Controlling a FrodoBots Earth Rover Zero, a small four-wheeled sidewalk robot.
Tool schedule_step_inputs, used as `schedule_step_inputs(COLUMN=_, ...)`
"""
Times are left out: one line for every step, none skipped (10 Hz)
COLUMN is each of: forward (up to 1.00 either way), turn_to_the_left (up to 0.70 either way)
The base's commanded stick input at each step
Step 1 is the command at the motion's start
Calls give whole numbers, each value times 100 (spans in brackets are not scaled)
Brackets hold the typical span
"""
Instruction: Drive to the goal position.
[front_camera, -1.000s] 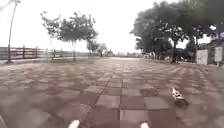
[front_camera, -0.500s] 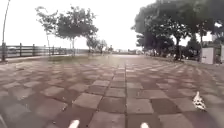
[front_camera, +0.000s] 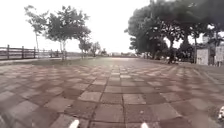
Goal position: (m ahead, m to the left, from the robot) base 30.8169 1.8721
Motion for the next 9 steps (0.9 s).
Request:
schedule_step_inputs(forward=100, turn_to_the_left=-19)
schedule_step_inputs(forward=100, turn_to_the_left=-3)
schedule_step_inputs(forward=100, turn_to_the_left=0)
schedule_step_inputs(forward=100, turn_to_the_left=0)
schedule_step_inputs(forward=100, turn_to_the_left=0)
schedule_step_inputs(forward=100, turn_to_the_left=-6)
schedule_step_inputs(forward=100, turn_to_the_left=-23)
schedule_step_inputs(forward=100, turn_to_the_left=-39)
schedule_step_inputs(forward=100, turn_to_the_left=-26)
